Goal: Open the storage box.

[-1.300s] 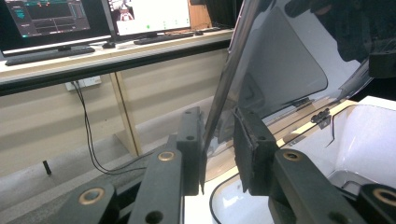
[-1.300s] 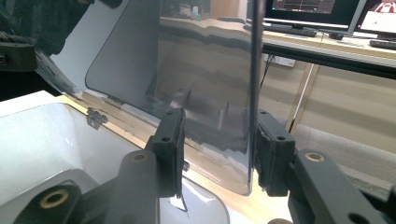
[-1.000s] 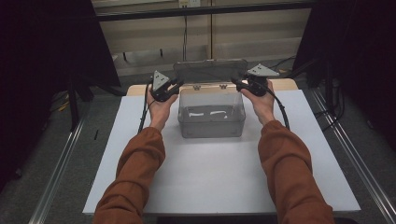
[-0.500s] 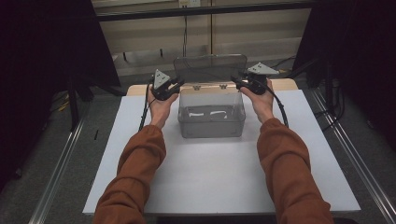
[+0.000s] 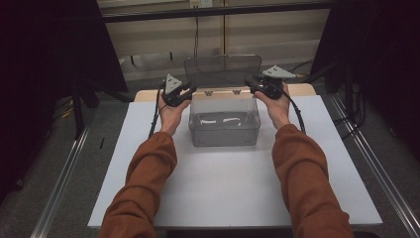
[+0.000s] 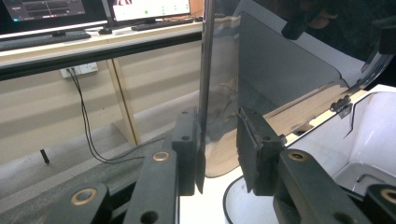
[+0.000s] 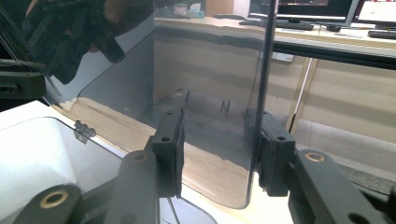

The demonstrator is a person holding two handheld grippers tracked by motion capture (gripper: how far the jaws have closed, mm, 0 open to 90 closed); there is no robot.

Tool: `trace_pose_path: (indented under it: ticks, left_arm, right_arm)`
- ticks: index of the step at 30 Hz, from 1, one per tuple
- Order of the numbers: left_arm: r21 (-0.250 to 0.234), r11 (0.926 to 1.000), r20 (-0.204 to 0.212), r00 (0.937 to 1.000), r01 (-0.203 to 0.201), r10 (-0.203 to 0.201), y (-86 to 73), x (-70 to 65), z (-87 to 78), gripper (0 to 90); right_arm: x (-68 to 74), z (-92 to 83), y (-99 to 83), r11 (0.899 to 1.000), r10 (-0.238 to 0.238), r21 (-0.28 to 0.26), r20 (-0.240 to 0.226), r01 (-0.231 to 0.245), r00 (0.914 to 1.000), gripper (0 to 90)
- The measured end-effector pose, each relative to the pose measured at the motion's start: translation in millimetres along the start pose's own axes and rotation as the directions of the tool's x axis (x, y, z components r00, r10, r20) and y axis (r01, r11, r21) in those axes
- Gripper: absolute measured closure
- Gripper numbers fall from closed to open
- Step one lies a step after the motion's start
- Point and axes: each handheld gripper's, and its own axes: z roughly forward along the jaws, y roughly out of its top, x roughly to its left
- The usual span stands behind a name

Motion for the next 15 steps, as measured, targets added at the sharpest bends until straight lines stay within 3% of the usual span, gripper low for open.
trace_pose_path:
  ticks: [3, 4, 5, 15]
  left_arm:
    - [0.022, 0.9997, 0.002, 1.0, -0.005, 0.005, -3.0, 0.8, 1.3, 69.8]
    - [0.026, 0.9996, -0.015, 0.9998, -0.009, 0.01, -3.4, 0.2, 1.8, 69.9]
    - [0.033, 0.9994, 0.002, 1.0, -0.007, 0.007, -4.3, 0.7, 2.4, 69.9]
    - [0.054, 0.9985, -0.005, 0.9999, -0.009, 0.01, -7.4, 2.0, 4.9, 74.4]
  right_arm:
    - [-0.4, 0.5, -0.1, 1.0, -0.001, -0.002, -0.001, 0.001, 1.0, 58.0]
    - [-0.6, 0.6, -0.2, 1.0, -0.001, -0.002, -0.002, 0.001, 1.0, 58.1]
    - [-0.6, 0.6, -0.2, 1.0, 0.0, -0.001, 0.0, 0.0, 1.0, 58.1]
    - [-1.9, 2.1, -2.5, 1.0, 0.007, -0.001, -0.001, -0.007, 1.0, 58.0]
